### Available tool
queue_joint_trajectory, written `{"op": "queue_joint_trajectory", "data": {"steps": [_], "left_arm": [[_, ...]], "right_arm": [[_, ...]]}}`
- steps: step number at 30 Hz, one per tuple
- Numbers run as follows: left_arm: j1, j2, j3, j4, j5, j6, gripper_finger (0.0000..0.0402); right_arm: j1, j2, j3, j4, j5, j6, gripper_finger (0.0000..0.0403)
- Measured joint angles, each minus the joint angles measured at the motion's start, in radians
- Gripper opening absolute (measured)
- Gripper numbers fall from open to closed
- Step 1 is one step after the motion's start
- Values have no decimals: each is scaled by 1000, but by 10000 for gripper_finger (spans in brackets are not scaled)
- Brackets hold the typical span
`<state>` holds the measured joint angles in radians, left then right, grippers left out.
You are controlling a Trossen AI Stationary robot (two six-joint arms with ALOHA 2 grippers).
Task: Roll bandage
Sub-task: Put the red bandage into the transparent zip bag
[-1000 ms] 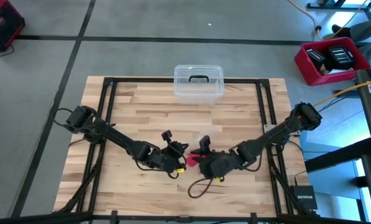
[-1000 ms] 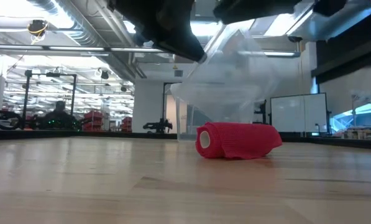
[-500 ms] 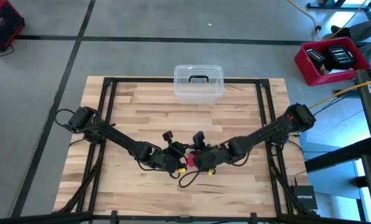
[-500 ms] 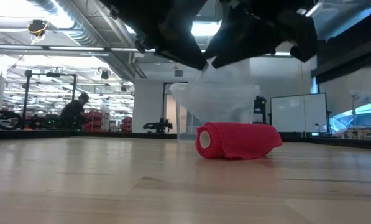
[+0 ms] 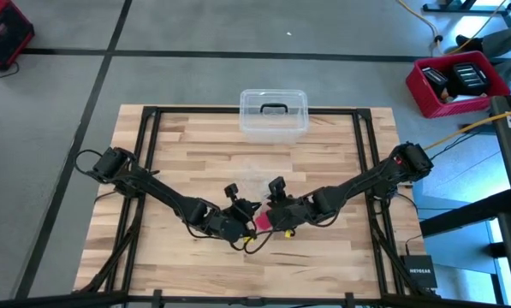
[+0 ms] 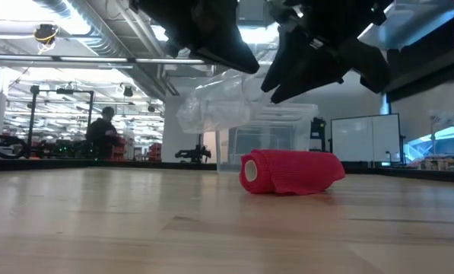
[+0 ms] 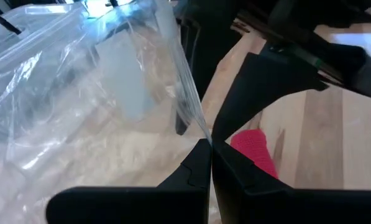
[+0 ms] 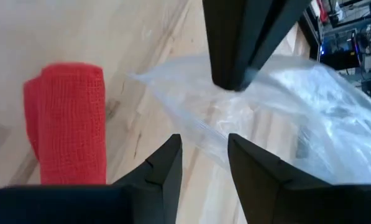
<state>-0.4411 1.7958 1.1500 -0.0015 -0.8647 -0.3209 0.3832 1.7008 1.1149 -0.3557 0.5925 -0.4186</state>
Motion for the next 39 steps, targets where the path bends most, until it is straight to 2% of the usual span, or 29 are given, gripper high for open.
{"op": "queue_joint_trajectory", "data": {"steps": [4,8,12,21,28,32,37,39], "left_arm": [[-8,2,0,-13,0,-32,1],[-12,9,0,-15,0,-46,1],[-20,10,0,-18,-9,-58,1],[-57,14,0,-10,7,-105,1],[-84,14,0,-27,5,-180,1],[-89,13,1,-88,-5,-278,1],[-113,13,1,-318,-12,-565,1],[-126,15,0,-362,-37,-653,1]], "right_arm": [[2,0,0,63,-7,62,133],[2,0,0,215,-106,225,133],[-13,7,-1,226,-75,329,133],[-24,116,-118,364,-89,402,133],[-28,151,-136,445,-103,483,133],[-33,152,-138,507,-108,497,133],[-32,162,-137,610,-114,536,133],[-33,184,-137,660,-113,545,133]]}}
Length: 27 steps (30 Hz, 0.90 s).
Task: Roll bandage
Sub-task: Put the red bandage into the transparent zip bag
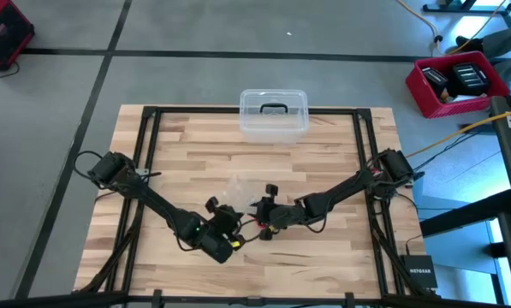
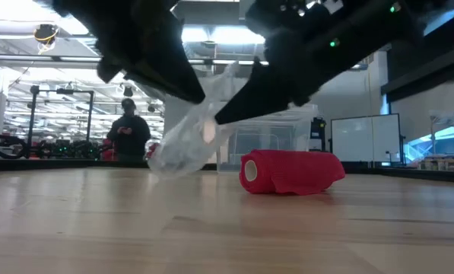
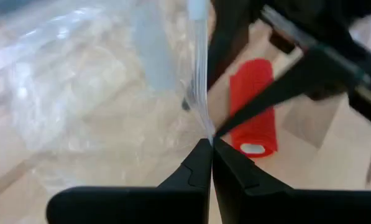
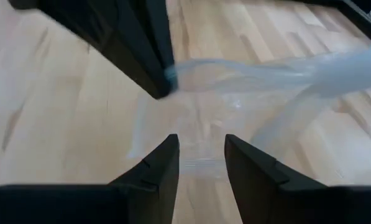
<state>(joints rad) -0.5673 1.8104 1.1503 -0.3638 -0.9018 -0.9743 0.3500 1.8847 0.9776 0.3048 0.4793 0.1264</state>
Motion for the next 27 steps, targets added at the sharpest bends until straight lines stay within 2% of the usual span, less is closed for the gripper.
{"op": "queue_joint_trajectory", "data": {"steps": [8,16,20,27], "left_arm": [[-67,6,0,-11,-177,-58,1],[-80,8,-1,-8,-357,64,1],[-68,20,-1,-16,-364,121,1],[-44,60,-1,-11,-214,91,1]], "right_arm": [[-19,115,0,152,-31,59,133],[-24,145,4,181,-62,92,133],[-24,147,3,170,-65,91,133],[-24,149,0,156,-80,87,133]]}}
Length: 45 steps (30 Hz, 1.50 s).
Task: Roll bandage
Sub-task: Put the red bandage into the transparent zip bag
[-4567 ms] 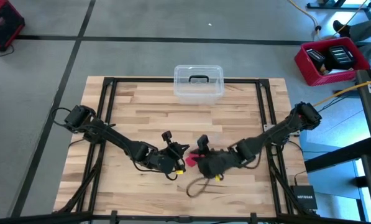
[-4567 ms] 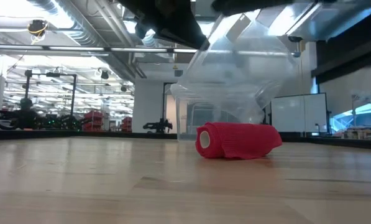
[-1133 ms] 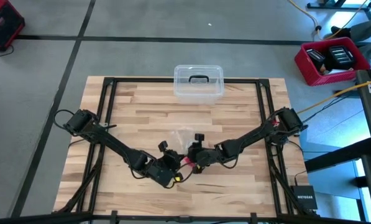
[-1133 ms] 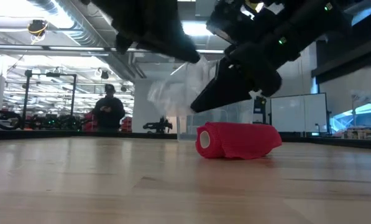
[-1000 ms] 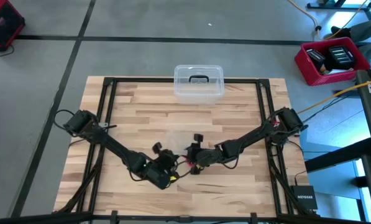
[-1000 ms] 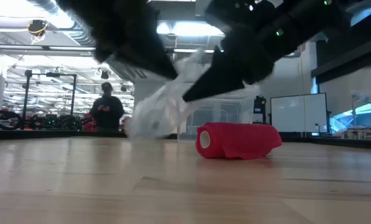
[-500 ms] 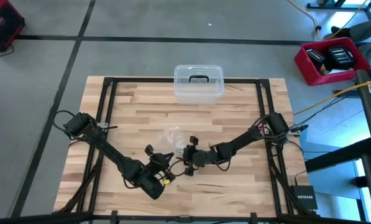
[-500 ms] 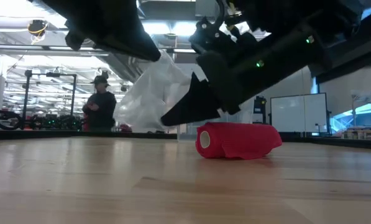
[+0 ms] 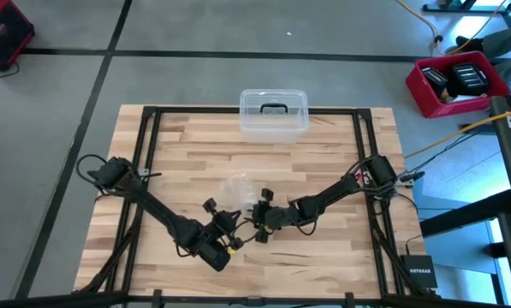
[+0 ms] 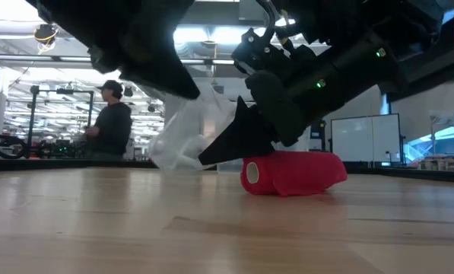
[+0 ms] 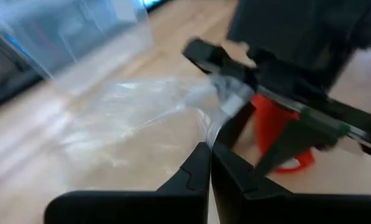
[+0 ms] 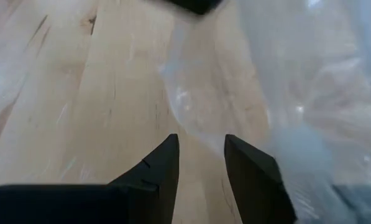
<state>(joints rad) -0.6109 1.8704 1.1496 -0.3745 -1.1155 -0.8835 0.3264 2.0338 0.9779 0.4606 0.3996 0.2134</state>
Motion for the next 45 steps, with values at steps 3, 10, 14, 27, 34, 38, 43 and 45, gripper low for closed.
{"op": "queue_joint_trajectory", "data": {"steps": [3,10,14,27,34,38,43,45], "left_arm": [[6,2,0,1,66,-52,5],[16,2,0,8,102,-73,32],[16,2,1,22,108,-8,77],[40,1,14,8,87,209,136],[73,1,14,-41,63,231,137],[78,1,15,-83,21,231,137],[77,1,24,-89,5,281,137],[85,1,24,-89,5,312,137]], "right_arm": [[0,0,0,1,-3,0,133],[0,0,0,4,-2,-1,133],[0,0,0,3,-9,-1,133],[0,0,0,2,-19,-1,133],[0,0,0,1,-34,-1,133],[0,0,0,1,-36,-1,133],[0,0,0,1,-38,-2,133],[0,0,0,1,-38,-2,133]]}}
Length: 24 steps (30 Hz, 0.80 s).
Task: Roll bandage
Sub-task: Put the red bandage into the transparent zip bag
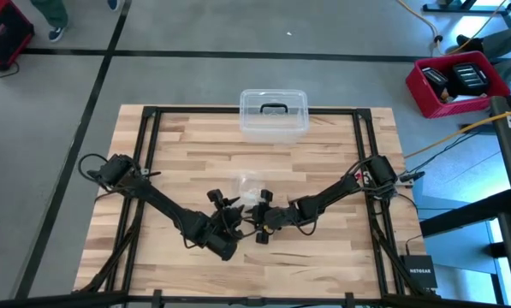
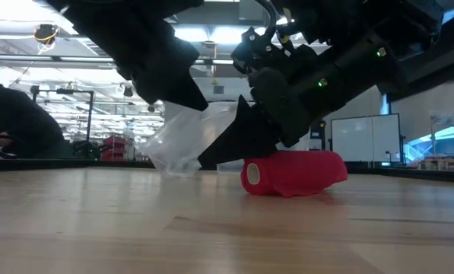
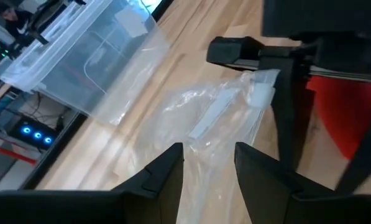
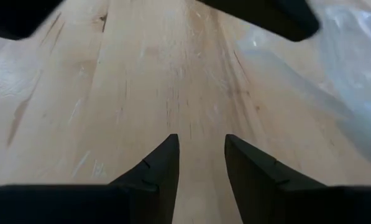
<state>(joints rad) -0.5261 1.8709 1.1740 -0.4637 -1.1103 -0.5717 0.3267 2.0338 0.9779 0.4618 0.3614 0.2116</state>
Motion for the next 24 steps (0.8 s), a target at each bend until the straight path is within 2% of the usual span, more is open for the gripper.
{"op": "queue_joint_trajectory", "data": {"steps": [5,12,15,19,24], "left_arm": [[24,0,0,1,3,22,129],[44,1,0,3,91,61,39],[33,-2,0,3,108,86,17],[12,-6,0,3,110,127,26],[2,-6,0,-13,110,140,87]], "right_arm": [[0,0,0,0,0,0,133],[0,0,0,0,0,0,133],[0,0,0,0,0,0,133],[0,0,0,-1,-4,0,133],[0,0,0,-1,-8,0,133]]}}
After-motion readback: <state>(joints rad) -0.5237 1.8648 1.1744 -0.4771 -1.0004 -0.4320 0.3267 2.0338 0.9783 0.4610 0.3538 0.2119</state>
